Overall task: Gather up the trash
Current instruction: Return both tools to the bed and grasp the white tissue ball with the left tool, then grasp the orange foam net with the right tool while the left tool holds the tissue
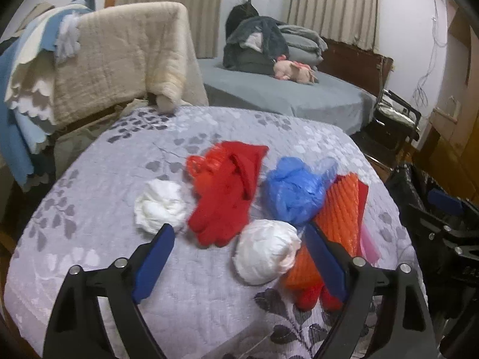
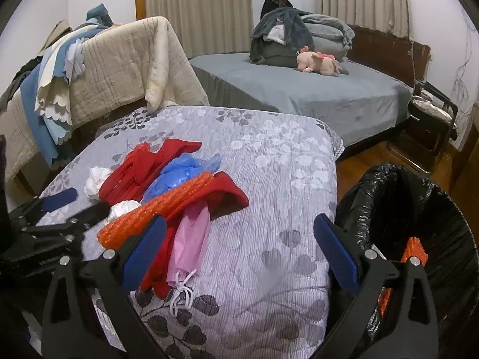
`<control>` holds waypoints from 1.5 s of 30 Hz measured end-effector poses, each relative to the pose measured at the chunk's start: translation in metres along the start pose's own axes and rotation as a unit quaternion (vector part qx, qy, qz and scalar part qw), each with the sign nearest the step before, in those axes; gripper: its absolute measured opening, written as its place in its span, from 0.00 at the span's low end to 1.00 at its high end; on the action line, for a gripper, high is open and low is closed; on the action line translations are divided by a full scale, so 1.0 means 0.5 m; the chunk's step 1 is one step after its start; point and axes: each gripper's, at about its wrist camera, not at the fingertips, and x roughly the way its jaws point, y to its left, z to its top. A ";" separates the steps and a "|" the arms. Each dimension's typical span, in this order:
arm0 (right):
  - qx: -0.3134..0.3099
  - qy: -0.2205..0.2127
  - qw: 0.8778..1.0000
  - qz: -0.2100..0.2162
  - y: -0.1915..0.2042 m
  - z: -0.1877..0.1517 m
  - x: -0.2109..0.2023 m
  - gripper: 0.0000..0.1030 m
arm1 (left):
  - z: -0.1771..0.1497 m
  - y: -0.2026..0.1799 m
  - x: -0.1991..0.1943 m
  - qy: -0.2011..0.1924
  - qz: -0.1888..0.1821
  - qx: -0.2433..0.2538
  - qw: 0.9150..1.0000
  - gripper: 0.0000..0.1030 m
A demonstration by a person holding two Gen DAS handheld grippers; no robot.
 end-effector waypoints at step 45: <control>-0.035 0.042 0.995 0.083 0.154 0.002 0.026 0.43 | -0.003 0.097 -0.063 -0.019 0.004 -0.018 1.000 0.33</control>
